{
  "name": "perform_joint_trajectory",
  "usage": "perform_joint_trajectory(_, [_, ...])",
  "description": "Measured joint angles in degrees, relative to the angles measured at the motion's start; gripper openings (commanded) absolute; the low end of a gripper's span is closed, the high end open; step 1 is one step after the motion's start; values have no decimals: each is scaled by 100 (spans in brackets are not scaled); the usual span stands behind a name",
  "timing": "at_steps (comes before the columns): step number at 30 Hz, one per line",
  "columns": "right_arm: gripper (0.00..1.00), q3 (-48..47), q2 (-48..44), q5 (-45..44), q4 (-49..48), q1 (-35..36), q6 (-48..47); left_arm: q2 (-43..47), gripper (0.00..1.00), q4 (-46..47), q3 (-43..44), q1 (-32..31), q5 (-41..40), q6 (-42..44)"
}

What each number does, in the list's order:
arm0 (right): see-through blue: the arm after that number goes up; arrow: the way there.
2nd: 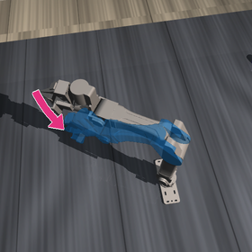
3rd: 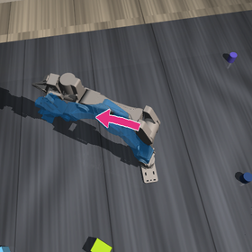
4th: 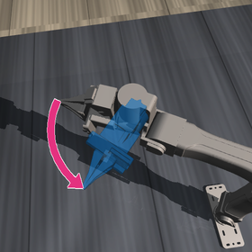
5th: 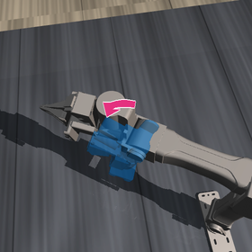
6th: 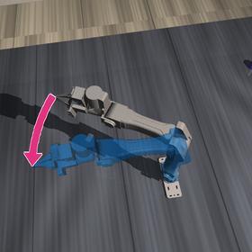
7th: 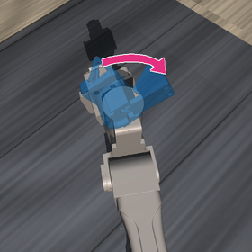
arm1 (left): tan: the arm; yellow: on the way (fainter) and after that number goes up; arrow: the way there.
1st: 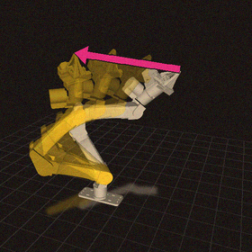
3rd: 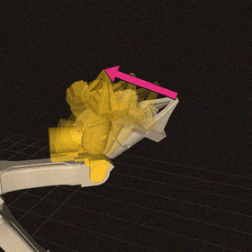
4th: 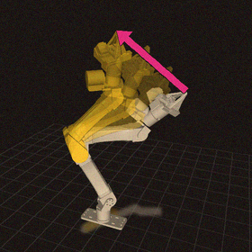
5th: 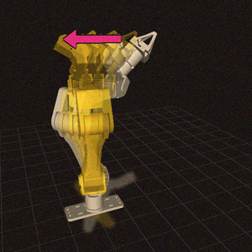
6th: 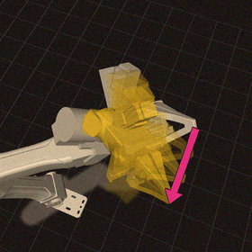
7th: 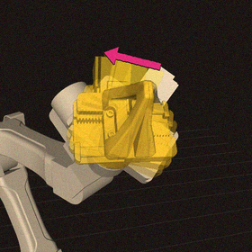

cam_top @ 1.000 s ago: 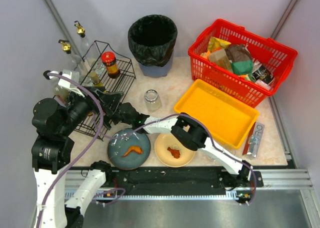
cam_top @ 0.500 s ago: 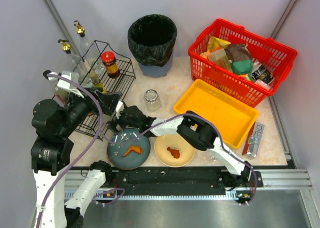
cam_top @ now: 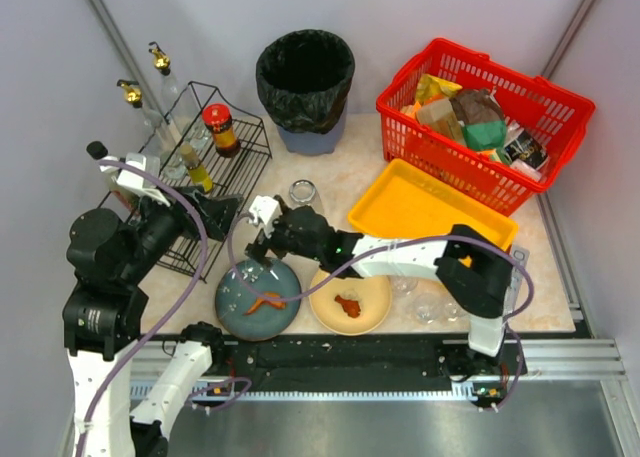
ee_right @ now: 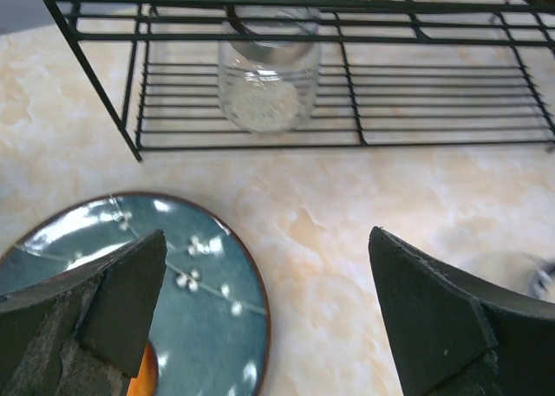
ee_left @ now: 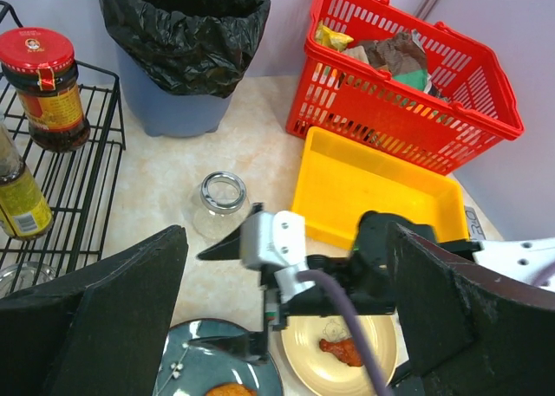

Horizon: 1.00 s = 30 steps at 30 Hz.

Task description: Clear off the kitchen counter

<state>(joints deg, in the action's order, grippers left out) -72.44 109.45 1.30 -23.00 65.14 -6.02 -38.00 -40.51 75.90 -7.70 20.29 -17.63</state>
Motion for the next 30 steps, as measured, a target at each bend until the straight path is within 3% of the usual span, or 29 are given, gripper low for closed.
perform_joint_trajectory(6, [99,691,-887,-909,625,-7,11,39,99,-24,-105,2,-72,-13])
perform_joint_trajectory(15, [99,828,-994,-2264,1318,-457,914,76,99,-7,-195,2,-127,-46])
perform_joint_trajectory(30, [99,-251,409,-2205,1257,-1178,1471,-33,99,26,-275,0,-127,-44])
